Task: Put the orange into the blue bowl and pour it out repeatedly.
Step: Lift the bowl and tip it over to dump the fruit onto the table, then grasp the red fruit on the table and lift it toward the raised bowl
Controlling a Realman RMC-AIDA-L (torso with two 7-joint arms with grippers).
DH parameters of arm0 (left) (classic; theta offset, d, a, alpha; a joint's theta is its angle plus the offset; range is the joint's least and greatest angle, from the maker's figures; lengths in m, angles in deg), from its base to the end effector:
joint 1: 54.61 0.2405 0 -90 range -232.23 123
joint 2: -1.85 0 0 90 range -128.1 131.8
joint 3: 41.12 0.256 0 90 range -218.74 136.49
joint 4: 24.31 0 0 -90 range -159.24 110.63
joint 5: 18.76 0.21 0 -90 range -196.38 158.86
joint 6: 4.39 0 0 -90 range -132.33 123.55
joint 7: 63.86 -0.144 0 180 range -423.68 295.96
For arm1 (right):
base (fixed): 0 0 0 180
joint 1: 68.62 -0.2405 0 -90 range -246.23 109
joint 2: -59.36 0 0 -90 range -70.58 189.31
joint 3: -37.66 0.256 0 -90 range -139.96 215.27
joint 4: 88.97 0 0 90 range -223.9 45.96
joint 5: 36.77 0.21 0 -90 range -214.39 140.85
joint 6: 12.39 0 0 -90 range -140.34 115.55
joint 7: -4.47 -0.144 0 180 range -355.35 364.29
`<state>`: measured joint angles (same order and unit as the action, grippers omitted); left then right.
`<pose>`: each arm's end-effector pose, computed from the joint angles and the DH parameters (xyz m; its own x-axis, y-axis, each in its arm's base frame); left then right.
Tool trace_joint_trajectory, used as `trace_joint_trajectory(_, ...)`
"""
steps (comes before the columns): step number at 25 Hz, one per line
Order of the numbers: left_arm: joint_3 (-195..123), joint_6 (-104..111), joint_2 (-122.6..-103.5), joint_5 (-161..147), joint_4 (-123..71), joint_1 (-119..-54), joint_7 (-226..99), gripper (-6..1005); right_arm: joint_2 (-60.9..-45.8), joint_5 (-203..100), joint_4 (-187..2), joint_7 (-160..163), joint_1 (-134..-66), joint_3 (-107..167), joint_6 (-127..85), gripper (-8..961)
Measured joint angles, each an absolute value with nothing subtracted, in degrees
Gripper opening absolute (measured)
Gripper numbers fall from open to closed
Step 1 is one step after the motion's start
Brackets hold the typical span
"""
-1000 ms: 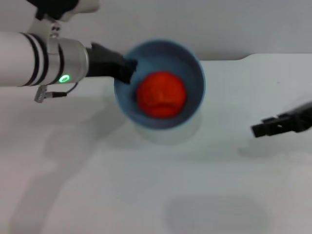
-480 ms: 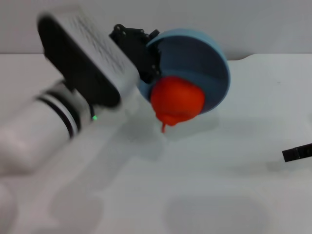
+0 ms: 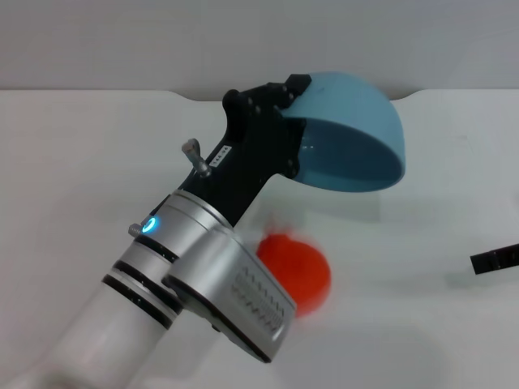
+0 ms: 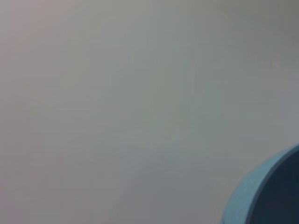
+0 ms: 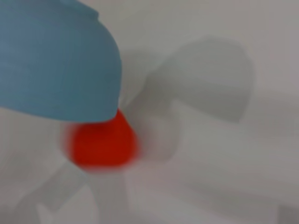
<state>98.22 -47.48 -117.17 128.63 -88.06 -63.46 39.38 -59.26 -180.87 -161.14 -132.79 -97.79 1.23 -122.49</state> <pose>-0.1397 0.2730 -0.0969 0.7897 -0.5817 -0.1949 -0.3307 -0.1361 -0.9339 0.2686 0.3041 0.0873 0.3926 -0.9106 -0.1289 -0.9148 -0.3721 -0.1574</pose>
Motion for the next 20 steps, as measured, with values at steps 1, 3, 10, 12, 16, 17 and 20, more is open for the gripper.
trace_joint_trajectory(1, 98.57, -48.07, -117.16, 128.16, -87.75, -63.63, 37.70, -1, -59.26, -180.87, -161.14, -132.79, -97.79, 1.23, -122.49, 514)
trace_joint_trajectory(3, 98.80, -48.60, -117.16, 127.85, -87.54, -63.76, 36.64, -1, -59.23, -181.28, -160.90, -132.75, -97.83, 1.04, -122.49, 518)
trace_joint_trajectory(10, 98.99, -50.53, -116.92, 121.35, -89.57, -64.08, 39.73, -2, -59.25, -181.55, -159.98, -132.62, -97.98, 0.93, -121.39, 529)
trace_joint_trajectory(12, 97.59, -46.64, -116.62, 116.04, -93.58, -63.60, 40.75, -2, -59.28, -181.42, -159.09, -132.23, -98.15, 0.89, -120.65, 533)
trace_joint_trajectory(16, 87.97, -26.33, -116.28, 103.71, -104.33, -61.54, 41.07, -3, -59.33, -181.20, -157.56, -130.91, -98.79, 0.40, -119.27, 539)
trace_joint_trajectory(17, 83.82, -17.41, -116.29, 100.47, -106.72, -61.22, 41.10, -3, -59.35, -180.93, -157.23, -130.73, -98.97, 0.04, -118.74, 541)
trace_joint_trajectory(20, 72.20, 4.10, -116.37, 93.13, -109.47, -62.20, 44.31, -3, -59.38, -180.14, -156.22, -130.72, -99.27, -1.26, -116.45, 546)
